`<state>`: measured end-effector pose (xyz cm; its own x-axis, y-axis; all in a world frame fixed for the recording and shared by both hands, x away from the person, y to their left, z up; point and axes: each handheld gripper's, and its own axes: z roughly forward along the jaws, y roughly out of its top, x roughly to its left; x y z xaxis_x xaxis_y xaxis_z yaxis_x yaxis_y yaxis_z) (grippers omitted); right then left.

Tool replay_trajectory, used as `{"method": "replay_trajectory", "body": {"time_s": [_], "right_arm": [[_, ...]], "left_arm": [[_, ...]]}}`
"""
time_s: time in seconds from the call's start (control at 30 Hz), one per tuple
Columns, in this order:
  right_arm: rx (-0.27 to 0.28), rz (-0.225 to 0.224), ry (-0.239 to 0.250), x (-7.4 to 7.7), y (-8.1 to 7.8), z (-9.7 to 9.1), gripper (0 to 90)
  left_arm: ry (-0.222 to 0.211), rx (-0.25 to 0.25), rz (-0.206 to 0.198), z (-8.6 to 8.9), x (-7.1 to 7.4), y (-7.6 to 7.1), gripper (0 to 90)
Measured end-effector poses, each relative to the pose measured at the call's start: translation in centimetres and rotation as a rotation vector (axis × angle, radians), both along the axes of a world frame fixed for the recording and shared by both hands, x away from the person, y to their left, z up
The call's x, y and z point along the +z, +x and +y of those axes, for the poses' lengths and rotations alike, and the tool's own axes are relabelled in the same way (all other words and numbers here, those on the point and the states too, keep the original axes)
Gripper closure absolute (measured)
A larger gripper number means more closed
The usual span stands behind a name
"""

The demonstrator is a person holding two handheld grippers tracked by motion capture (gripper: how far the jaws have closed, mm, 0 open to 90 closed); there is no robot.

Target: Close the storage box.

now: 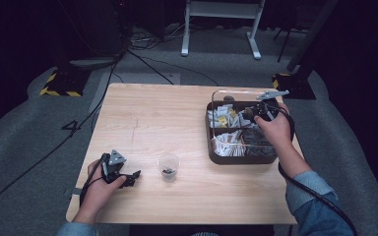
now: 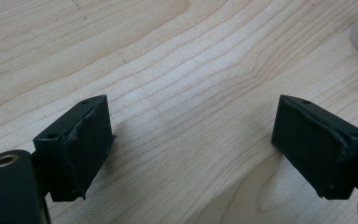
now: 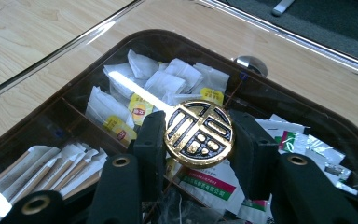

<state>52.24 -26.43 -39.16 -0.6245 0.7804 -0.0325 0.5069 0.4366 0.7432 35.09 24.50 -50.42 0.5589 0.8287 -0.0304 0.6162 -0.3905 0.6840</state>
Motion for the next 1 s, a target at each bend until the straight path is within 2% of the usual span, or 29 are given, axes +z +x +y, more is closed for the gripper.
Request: {"method": "replay_trajectory", "body": {"time_s": [0.27,0.47,1.0], "right_arm": [[0.040,0.007,-0.005,-1.5,-0.2,0.6,58.5],[0.047,0.017,-0.014,-2.4,-0.2,0.6,58.5],[0.061,0.019,-0.004,-3.3,-0.3,0.4,58.5]], "left_arm": [[0.000,0.000,0.000,0.0,0.0,0.0,12.3],[-0.001,0.000,0.000,0.0,0.0,0.0,12.3],[-0.004,0.002,-0.004,0.0,0.0,0.0,12.4]]}}
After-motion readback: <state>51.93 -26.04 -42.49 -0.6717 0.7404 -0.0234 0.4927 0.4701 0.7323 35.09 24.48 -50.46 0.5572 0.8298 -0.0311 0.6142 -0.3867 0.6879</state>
